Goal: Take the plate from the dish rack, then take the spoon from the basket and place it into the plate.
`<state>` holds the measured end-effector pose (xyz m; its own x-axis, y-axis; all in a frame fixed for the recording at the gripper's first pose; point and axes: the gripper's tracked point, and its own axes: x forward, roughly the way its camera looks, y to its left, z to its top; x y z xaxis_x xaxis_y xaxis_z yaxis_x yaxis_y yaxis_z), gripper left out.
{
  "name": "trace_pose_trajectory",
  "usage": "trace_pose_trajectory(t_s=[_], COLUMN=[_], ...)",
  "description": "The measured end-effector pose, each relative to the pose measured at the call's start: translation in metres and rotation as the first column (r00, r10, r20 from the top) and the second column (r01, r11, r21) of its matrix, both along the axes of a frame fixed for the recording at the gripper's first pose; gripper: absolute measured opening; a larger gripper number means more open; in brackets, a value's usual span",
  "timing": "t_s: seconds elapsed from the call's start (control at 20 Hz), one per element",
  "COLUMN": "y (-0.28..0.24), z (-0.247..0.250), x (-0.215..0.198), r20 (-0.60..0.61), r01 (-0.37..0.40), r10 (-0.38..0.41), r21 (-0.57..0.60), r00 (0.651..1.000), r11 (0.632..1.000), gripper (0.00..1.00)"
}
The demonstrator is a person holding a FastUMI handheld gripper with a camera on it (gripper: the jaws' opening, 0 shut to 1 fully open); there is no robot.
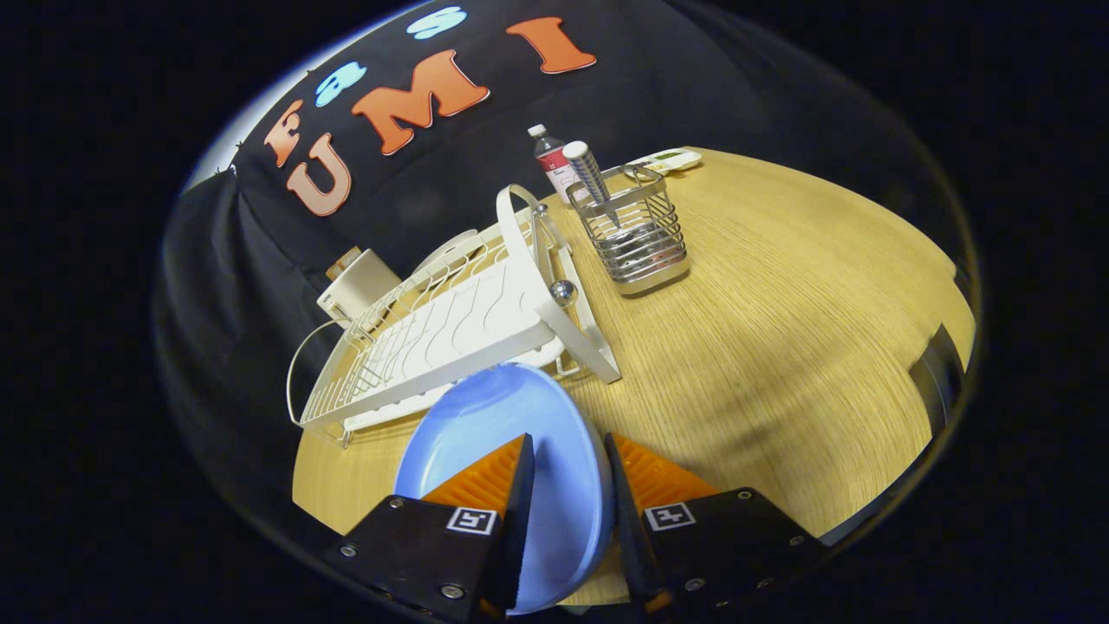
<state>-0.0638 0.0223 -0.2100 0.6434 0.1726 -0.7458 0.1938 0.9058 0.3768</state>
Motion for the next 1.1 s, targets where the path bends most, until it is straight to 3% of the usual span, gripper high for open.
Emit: trace_pose_trajectory(t_s=[0.15,0.35,0.65,1.1], y=[0.008,-0.009,-0.034,-0.059], z=[0.01,0.033,0.077,0.094], x=[0.006,0.022,0.049,0.095], r20=[0.036,0.141,0.326,0.399], r01=[-0.018,0.005,0.046,0.096], r10=[0.018,0.008,0.034,0.07], r21=[-0.003,-0.09,-0.236,-0.381], r00=[0.999,0.99,0.945,0.914], r11=[1.0,0.996,0.971,0.919], gripper=[0.53,0.59,0.72,0.72])
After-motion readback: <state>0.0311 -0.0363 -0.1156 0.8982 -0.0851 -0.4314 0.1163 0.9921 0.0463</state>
